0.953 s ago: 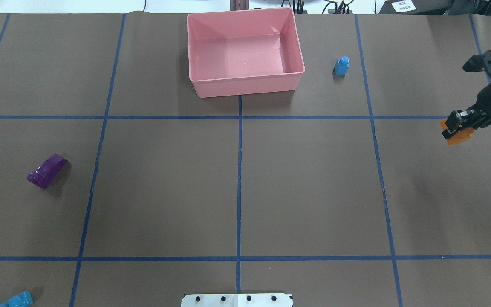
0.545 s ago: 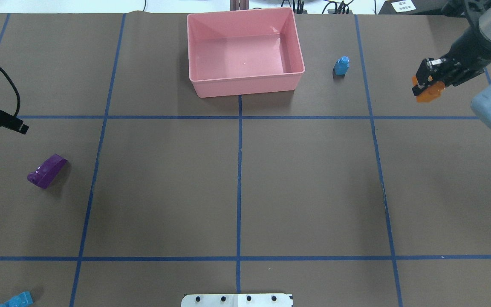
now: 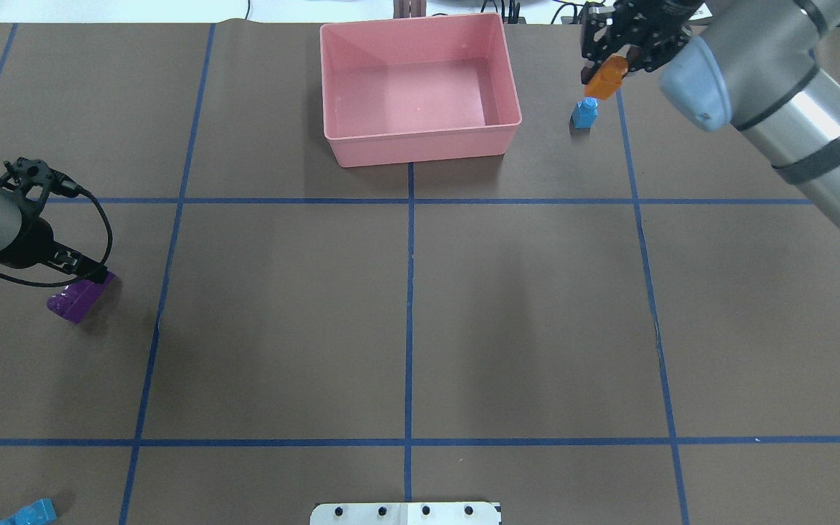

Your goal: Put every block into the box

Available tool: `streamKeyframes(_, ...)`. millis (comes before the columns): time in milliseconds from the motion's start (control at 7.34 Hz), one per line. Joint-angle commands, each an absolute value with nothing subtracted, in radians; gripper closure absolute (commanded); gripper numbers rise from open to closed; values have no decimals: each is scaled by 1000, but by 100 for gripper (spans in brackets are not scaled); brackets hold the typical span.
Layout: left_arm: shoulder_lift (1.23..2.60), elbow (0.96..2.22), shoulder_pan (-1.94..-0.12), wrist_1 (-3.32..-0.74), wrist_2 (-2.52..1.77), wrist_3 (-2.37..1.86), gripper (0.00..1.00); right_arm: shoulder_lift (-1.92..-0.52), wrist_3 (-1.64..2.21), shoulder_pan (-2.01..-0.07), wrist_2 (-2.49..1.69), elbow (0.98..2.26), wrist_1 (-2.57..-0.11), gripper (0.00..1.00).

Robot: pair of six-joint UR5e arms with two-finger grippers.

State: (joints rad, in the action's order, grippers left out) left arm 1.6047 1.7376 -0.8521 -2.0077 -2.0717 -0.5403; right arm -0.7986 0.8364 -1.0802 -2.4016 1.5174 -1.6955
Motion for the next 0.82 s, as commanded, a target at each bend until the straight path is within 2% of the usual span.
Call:
streamKeyframes(0,1605,1681,-835,-2048,-2059,-537,9,-605,884,-1040,-2364,1296,-1690,100)
streamKeyframes(136,1603,1687,-836,-2048,-2066,-538,16,-583,884,-1035,-2361,1264,-1684,100)
streamKeyframes(272,1603,1693,-836,-2048,-2069,-538,40,-584,884,-1032,-2356,1256,-1666,100)
streamKeyframes(409,1591,1695,-836,-2046,-2071,-538,80,-580,896,-1020,-2326,1220,-1602,100)
streamKeyframes(545,1562,1706,-836,-2046,-2071,-538,100,-560,935,-1003,-2301,1134,-1475,100)
streamKeyframes(681,1543,1724,-836,-2045,-2071,-538,100,-525,966,-991,-2280,1055,-1397,100)
